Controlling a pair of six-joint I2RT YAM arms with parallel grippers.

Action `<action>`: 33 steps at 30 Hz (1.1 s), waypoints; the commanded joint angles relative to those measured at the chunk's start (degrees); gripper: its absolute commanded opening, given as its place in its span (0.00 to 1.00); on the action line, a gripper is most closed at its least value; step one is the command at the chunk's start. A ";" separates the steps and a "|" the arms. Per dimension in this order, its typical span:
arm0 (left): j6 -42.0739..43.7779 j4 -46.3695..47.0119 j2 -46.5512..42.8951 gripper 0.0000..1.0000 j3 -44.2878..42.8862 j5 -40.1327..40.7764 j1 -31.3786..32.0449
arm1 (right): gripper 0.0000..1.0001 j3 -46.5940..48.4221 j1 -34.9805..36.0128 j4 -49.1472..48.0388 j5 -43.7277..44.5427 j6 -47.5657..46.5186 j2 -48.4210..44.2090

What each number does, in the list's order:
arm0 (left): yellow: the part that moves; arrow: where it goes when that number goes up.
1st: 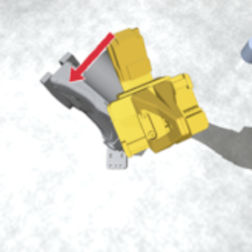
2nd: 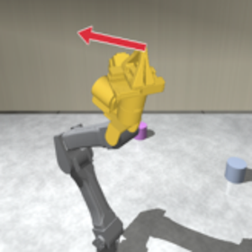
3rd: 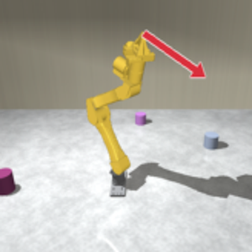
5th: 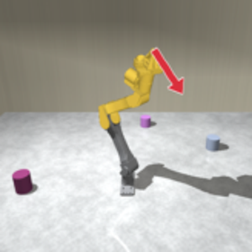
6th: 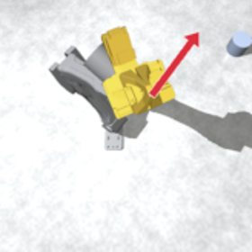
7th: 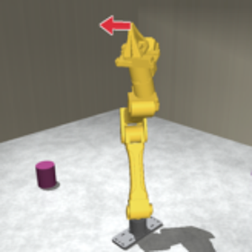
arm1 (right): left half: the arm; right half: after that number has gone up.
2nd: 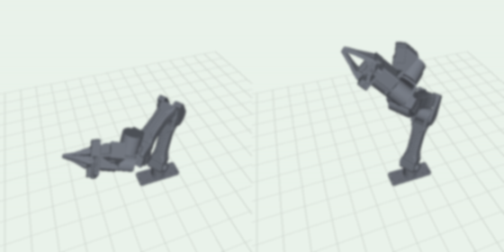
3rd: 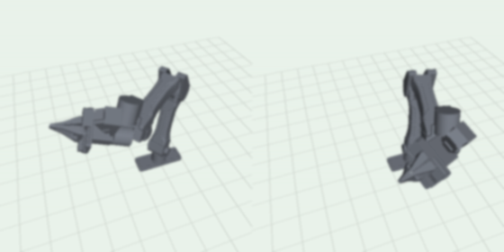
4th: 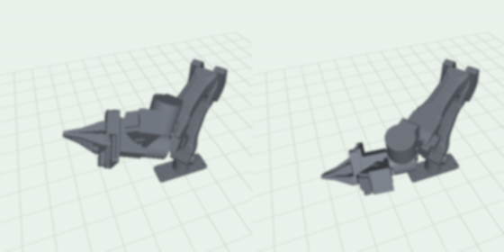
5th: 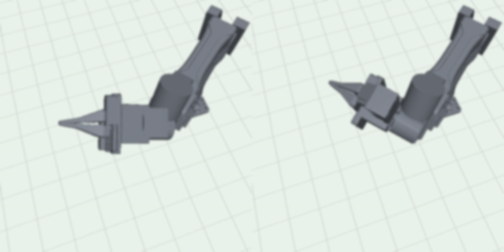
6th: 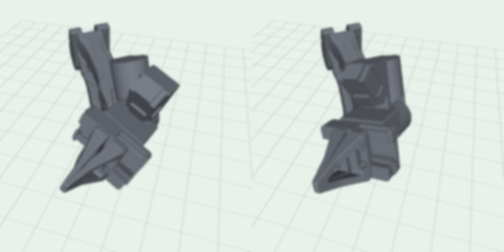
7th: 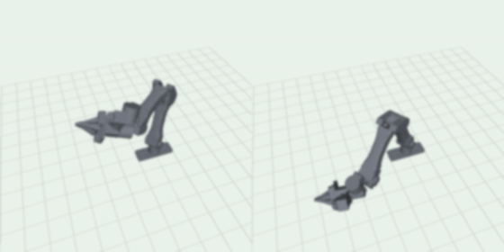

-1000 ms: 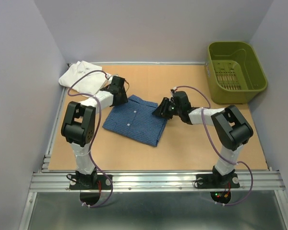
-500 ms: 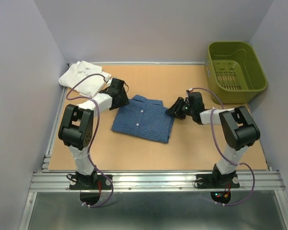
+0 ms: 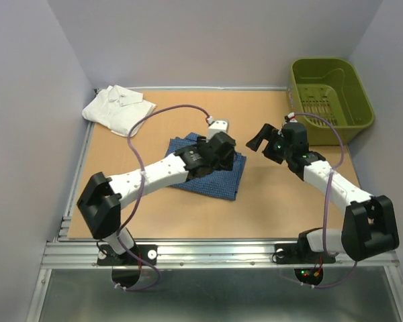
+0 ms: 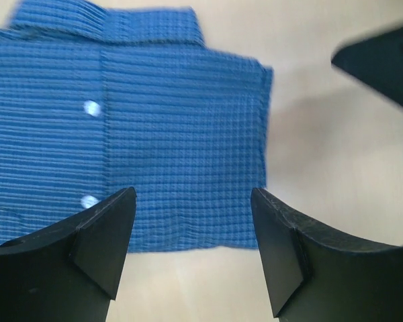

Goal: Fold and stack the long sleeve shirts
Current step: Fold the shirt

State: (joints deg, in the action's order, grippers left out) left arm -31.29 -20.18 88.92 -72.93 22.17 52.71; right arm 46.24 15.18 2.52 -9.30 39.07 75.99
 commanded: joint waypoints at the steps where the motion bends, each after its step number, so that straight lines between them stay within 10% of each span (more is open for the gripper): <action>1: -2.46 -6.35 8.44 0.79 -6.42 5.59 7.75 | 1.00 0.70 -1.12 11.17 12.35 -1.98 -5.05; 11: 0.53 -15.58 30.42 0.79 -25.23 13.14 14.18 | 1.00 -6.59 -2.61 19.97 25.47 -0.84 -15.16; 23: 0.35 -16.37 37.46 0.68 -25.77 11.93 14.26 | 1.00 -7.83 -2.87 19.71 23.45 0.74 -12.79; 27: -0.26 -17.17 37.38 0.25 -26.39 12.10 13.91 | 1.00 -8.01 -2.96 18.75 20.73 1.62 -11.30; 33: -0.53 -13.05 31.94 0.00 -21.05 6.58 11.90 | 1.00 -10.72 -2.96 11.83 10.56 3.47 -10.07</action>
State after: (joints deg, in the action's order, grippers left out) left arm -31.18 -35.14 126.08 -97.03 31.73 65.87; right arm 38.17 12.45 20.99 8.45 40.71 65.39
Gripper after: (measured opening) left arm 0.101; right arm 0.999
